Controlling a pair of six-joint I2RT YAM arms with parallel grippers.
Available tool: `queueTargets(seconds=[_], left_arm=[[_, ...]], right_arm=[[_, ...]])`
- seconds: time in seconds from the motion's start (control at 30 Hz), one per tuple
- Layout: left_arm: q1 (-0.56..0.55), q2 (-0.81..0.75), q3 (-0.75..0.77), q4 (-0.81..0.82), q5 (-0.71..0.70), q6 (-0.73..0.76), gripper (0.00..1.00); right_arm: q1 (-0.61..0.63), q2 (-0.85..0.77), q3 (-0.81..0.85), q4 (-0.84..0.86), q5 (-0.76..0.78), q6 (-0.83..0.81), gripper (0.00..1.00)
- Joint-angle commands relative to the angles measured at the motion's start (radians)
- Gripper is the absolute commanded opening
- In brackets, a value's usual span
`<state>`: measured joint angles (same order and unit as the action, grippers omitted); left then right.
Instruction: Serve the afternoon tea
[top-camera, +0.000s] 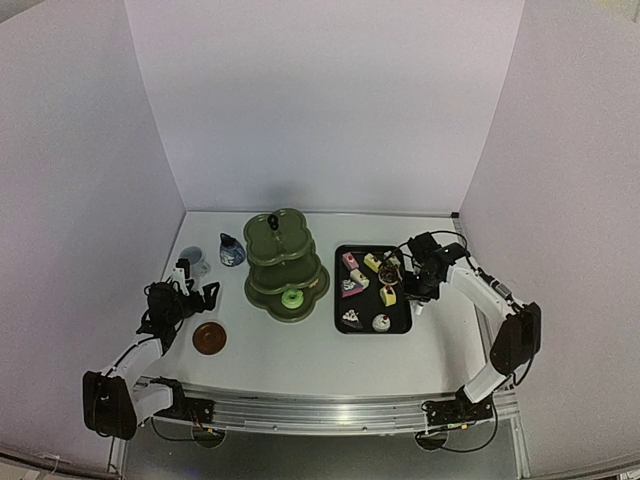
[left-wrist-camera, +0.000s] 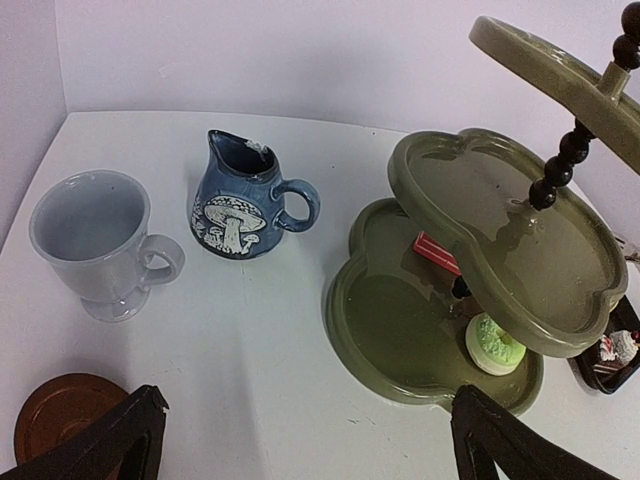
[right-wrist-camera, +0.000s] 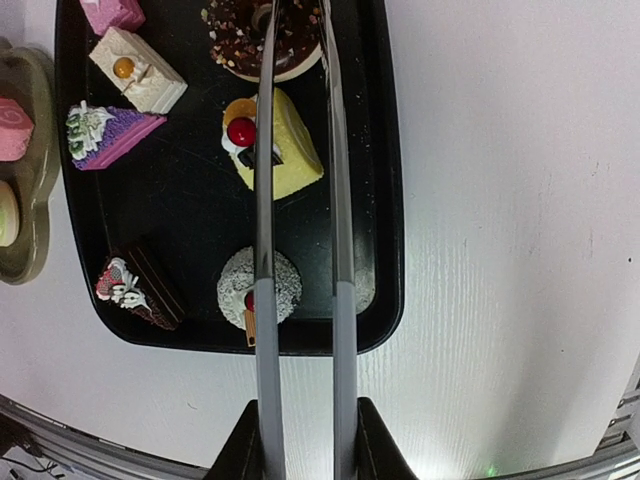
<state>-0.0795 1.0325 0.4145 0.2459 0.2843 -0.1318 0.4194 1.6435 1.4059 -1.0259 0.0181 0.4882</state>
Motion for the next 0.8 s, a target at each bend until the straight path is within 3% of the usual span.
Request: queueTargets(seconds=[0.0, 0.23, 0.5, 0.77], left_arm=[[0.003, -0.009, 0.004, 0.051, -0.008, 0.002, 1.0], [0.005, -0.002, 0.017, 0.048, -0.004, 0.011, 1.0], [0.012, 0.003, 0.027, 0.048, 0.003, 0.024, 1.0], [0.012, 0.009, 0.026, 0.061, 0.018, 0.032, 1.0]], right_arm=[[-0.004, -0.045, 0.001, -0.01, 0.0, -0.017, 0.0], [0.041, -0.059, 0.078, -0.008, 0.024, -0.033, 0.0], [0.283, -0.12, 0.076, -0.058, 0.028, -0.046, 0.0], [0.486, -0.094, 0.103, -0.059, -0.11, -0.044, 0.0]])
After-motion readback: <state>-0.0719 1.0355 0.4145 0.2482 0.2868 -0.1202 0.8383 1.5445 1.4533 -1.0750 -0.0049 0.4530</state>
